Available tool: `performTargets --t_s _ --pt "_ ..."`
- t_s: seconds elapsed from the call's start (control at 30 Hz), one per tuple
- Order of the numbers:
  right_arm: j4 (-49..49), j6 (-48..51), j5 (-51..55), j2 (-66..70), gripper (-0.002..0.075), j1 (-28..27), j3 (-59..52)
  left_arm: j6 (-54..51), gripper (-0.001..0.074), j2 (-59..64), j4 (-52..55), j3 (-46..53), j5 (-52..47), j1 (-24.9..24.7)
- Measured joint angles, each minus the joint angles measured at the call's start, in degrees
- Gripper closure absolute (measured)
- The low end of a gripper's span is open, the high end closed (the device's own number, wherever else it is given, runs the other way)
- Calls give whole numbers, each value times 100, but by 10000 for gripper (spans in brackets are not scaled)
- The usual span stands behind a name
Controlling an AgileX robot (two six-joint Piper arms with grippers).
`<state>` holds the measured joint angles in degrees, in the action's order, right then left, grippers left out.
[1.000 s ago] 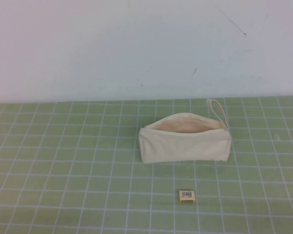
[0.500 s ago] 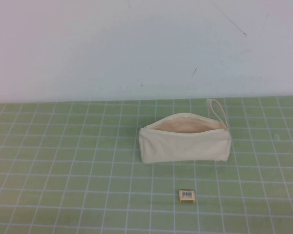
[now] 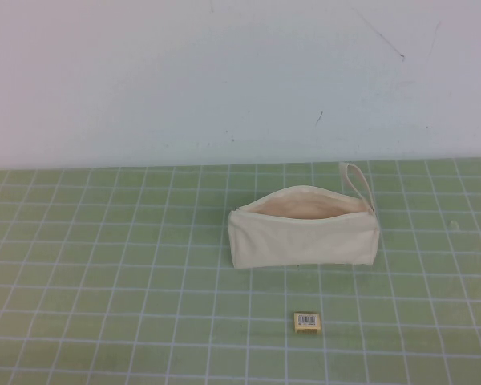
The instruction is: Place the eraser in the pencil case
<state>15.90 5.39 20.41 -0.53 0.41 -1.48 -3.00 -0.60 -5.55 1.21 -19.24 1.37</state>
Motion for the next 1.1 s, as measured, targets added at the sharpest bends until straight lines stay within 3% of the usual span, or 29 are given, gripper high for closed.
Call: performTargets --t_s 0.17,0.27,0.47,0.67,0.87,1.1 --pt "2795 -362 48 0 727 0 -11 0 736 0 0 0 0 0" --pt "3556 -284 8 0 727 0 -11 0 736 0 0 0 0 0" --pt "3749 243 -258 0 727 0 -11 0 736 0 0 0 0 0" --pt "3739 1675 -87 12 727 0 375 0 736 0 0 0 0 0" --pt "3080 3132 1292 1099 727 0 1906 0 736 0 0 0 0 0" --pt "2406 5711 4068 3390 727 0 4088 0 736 0 0 0 0 0"
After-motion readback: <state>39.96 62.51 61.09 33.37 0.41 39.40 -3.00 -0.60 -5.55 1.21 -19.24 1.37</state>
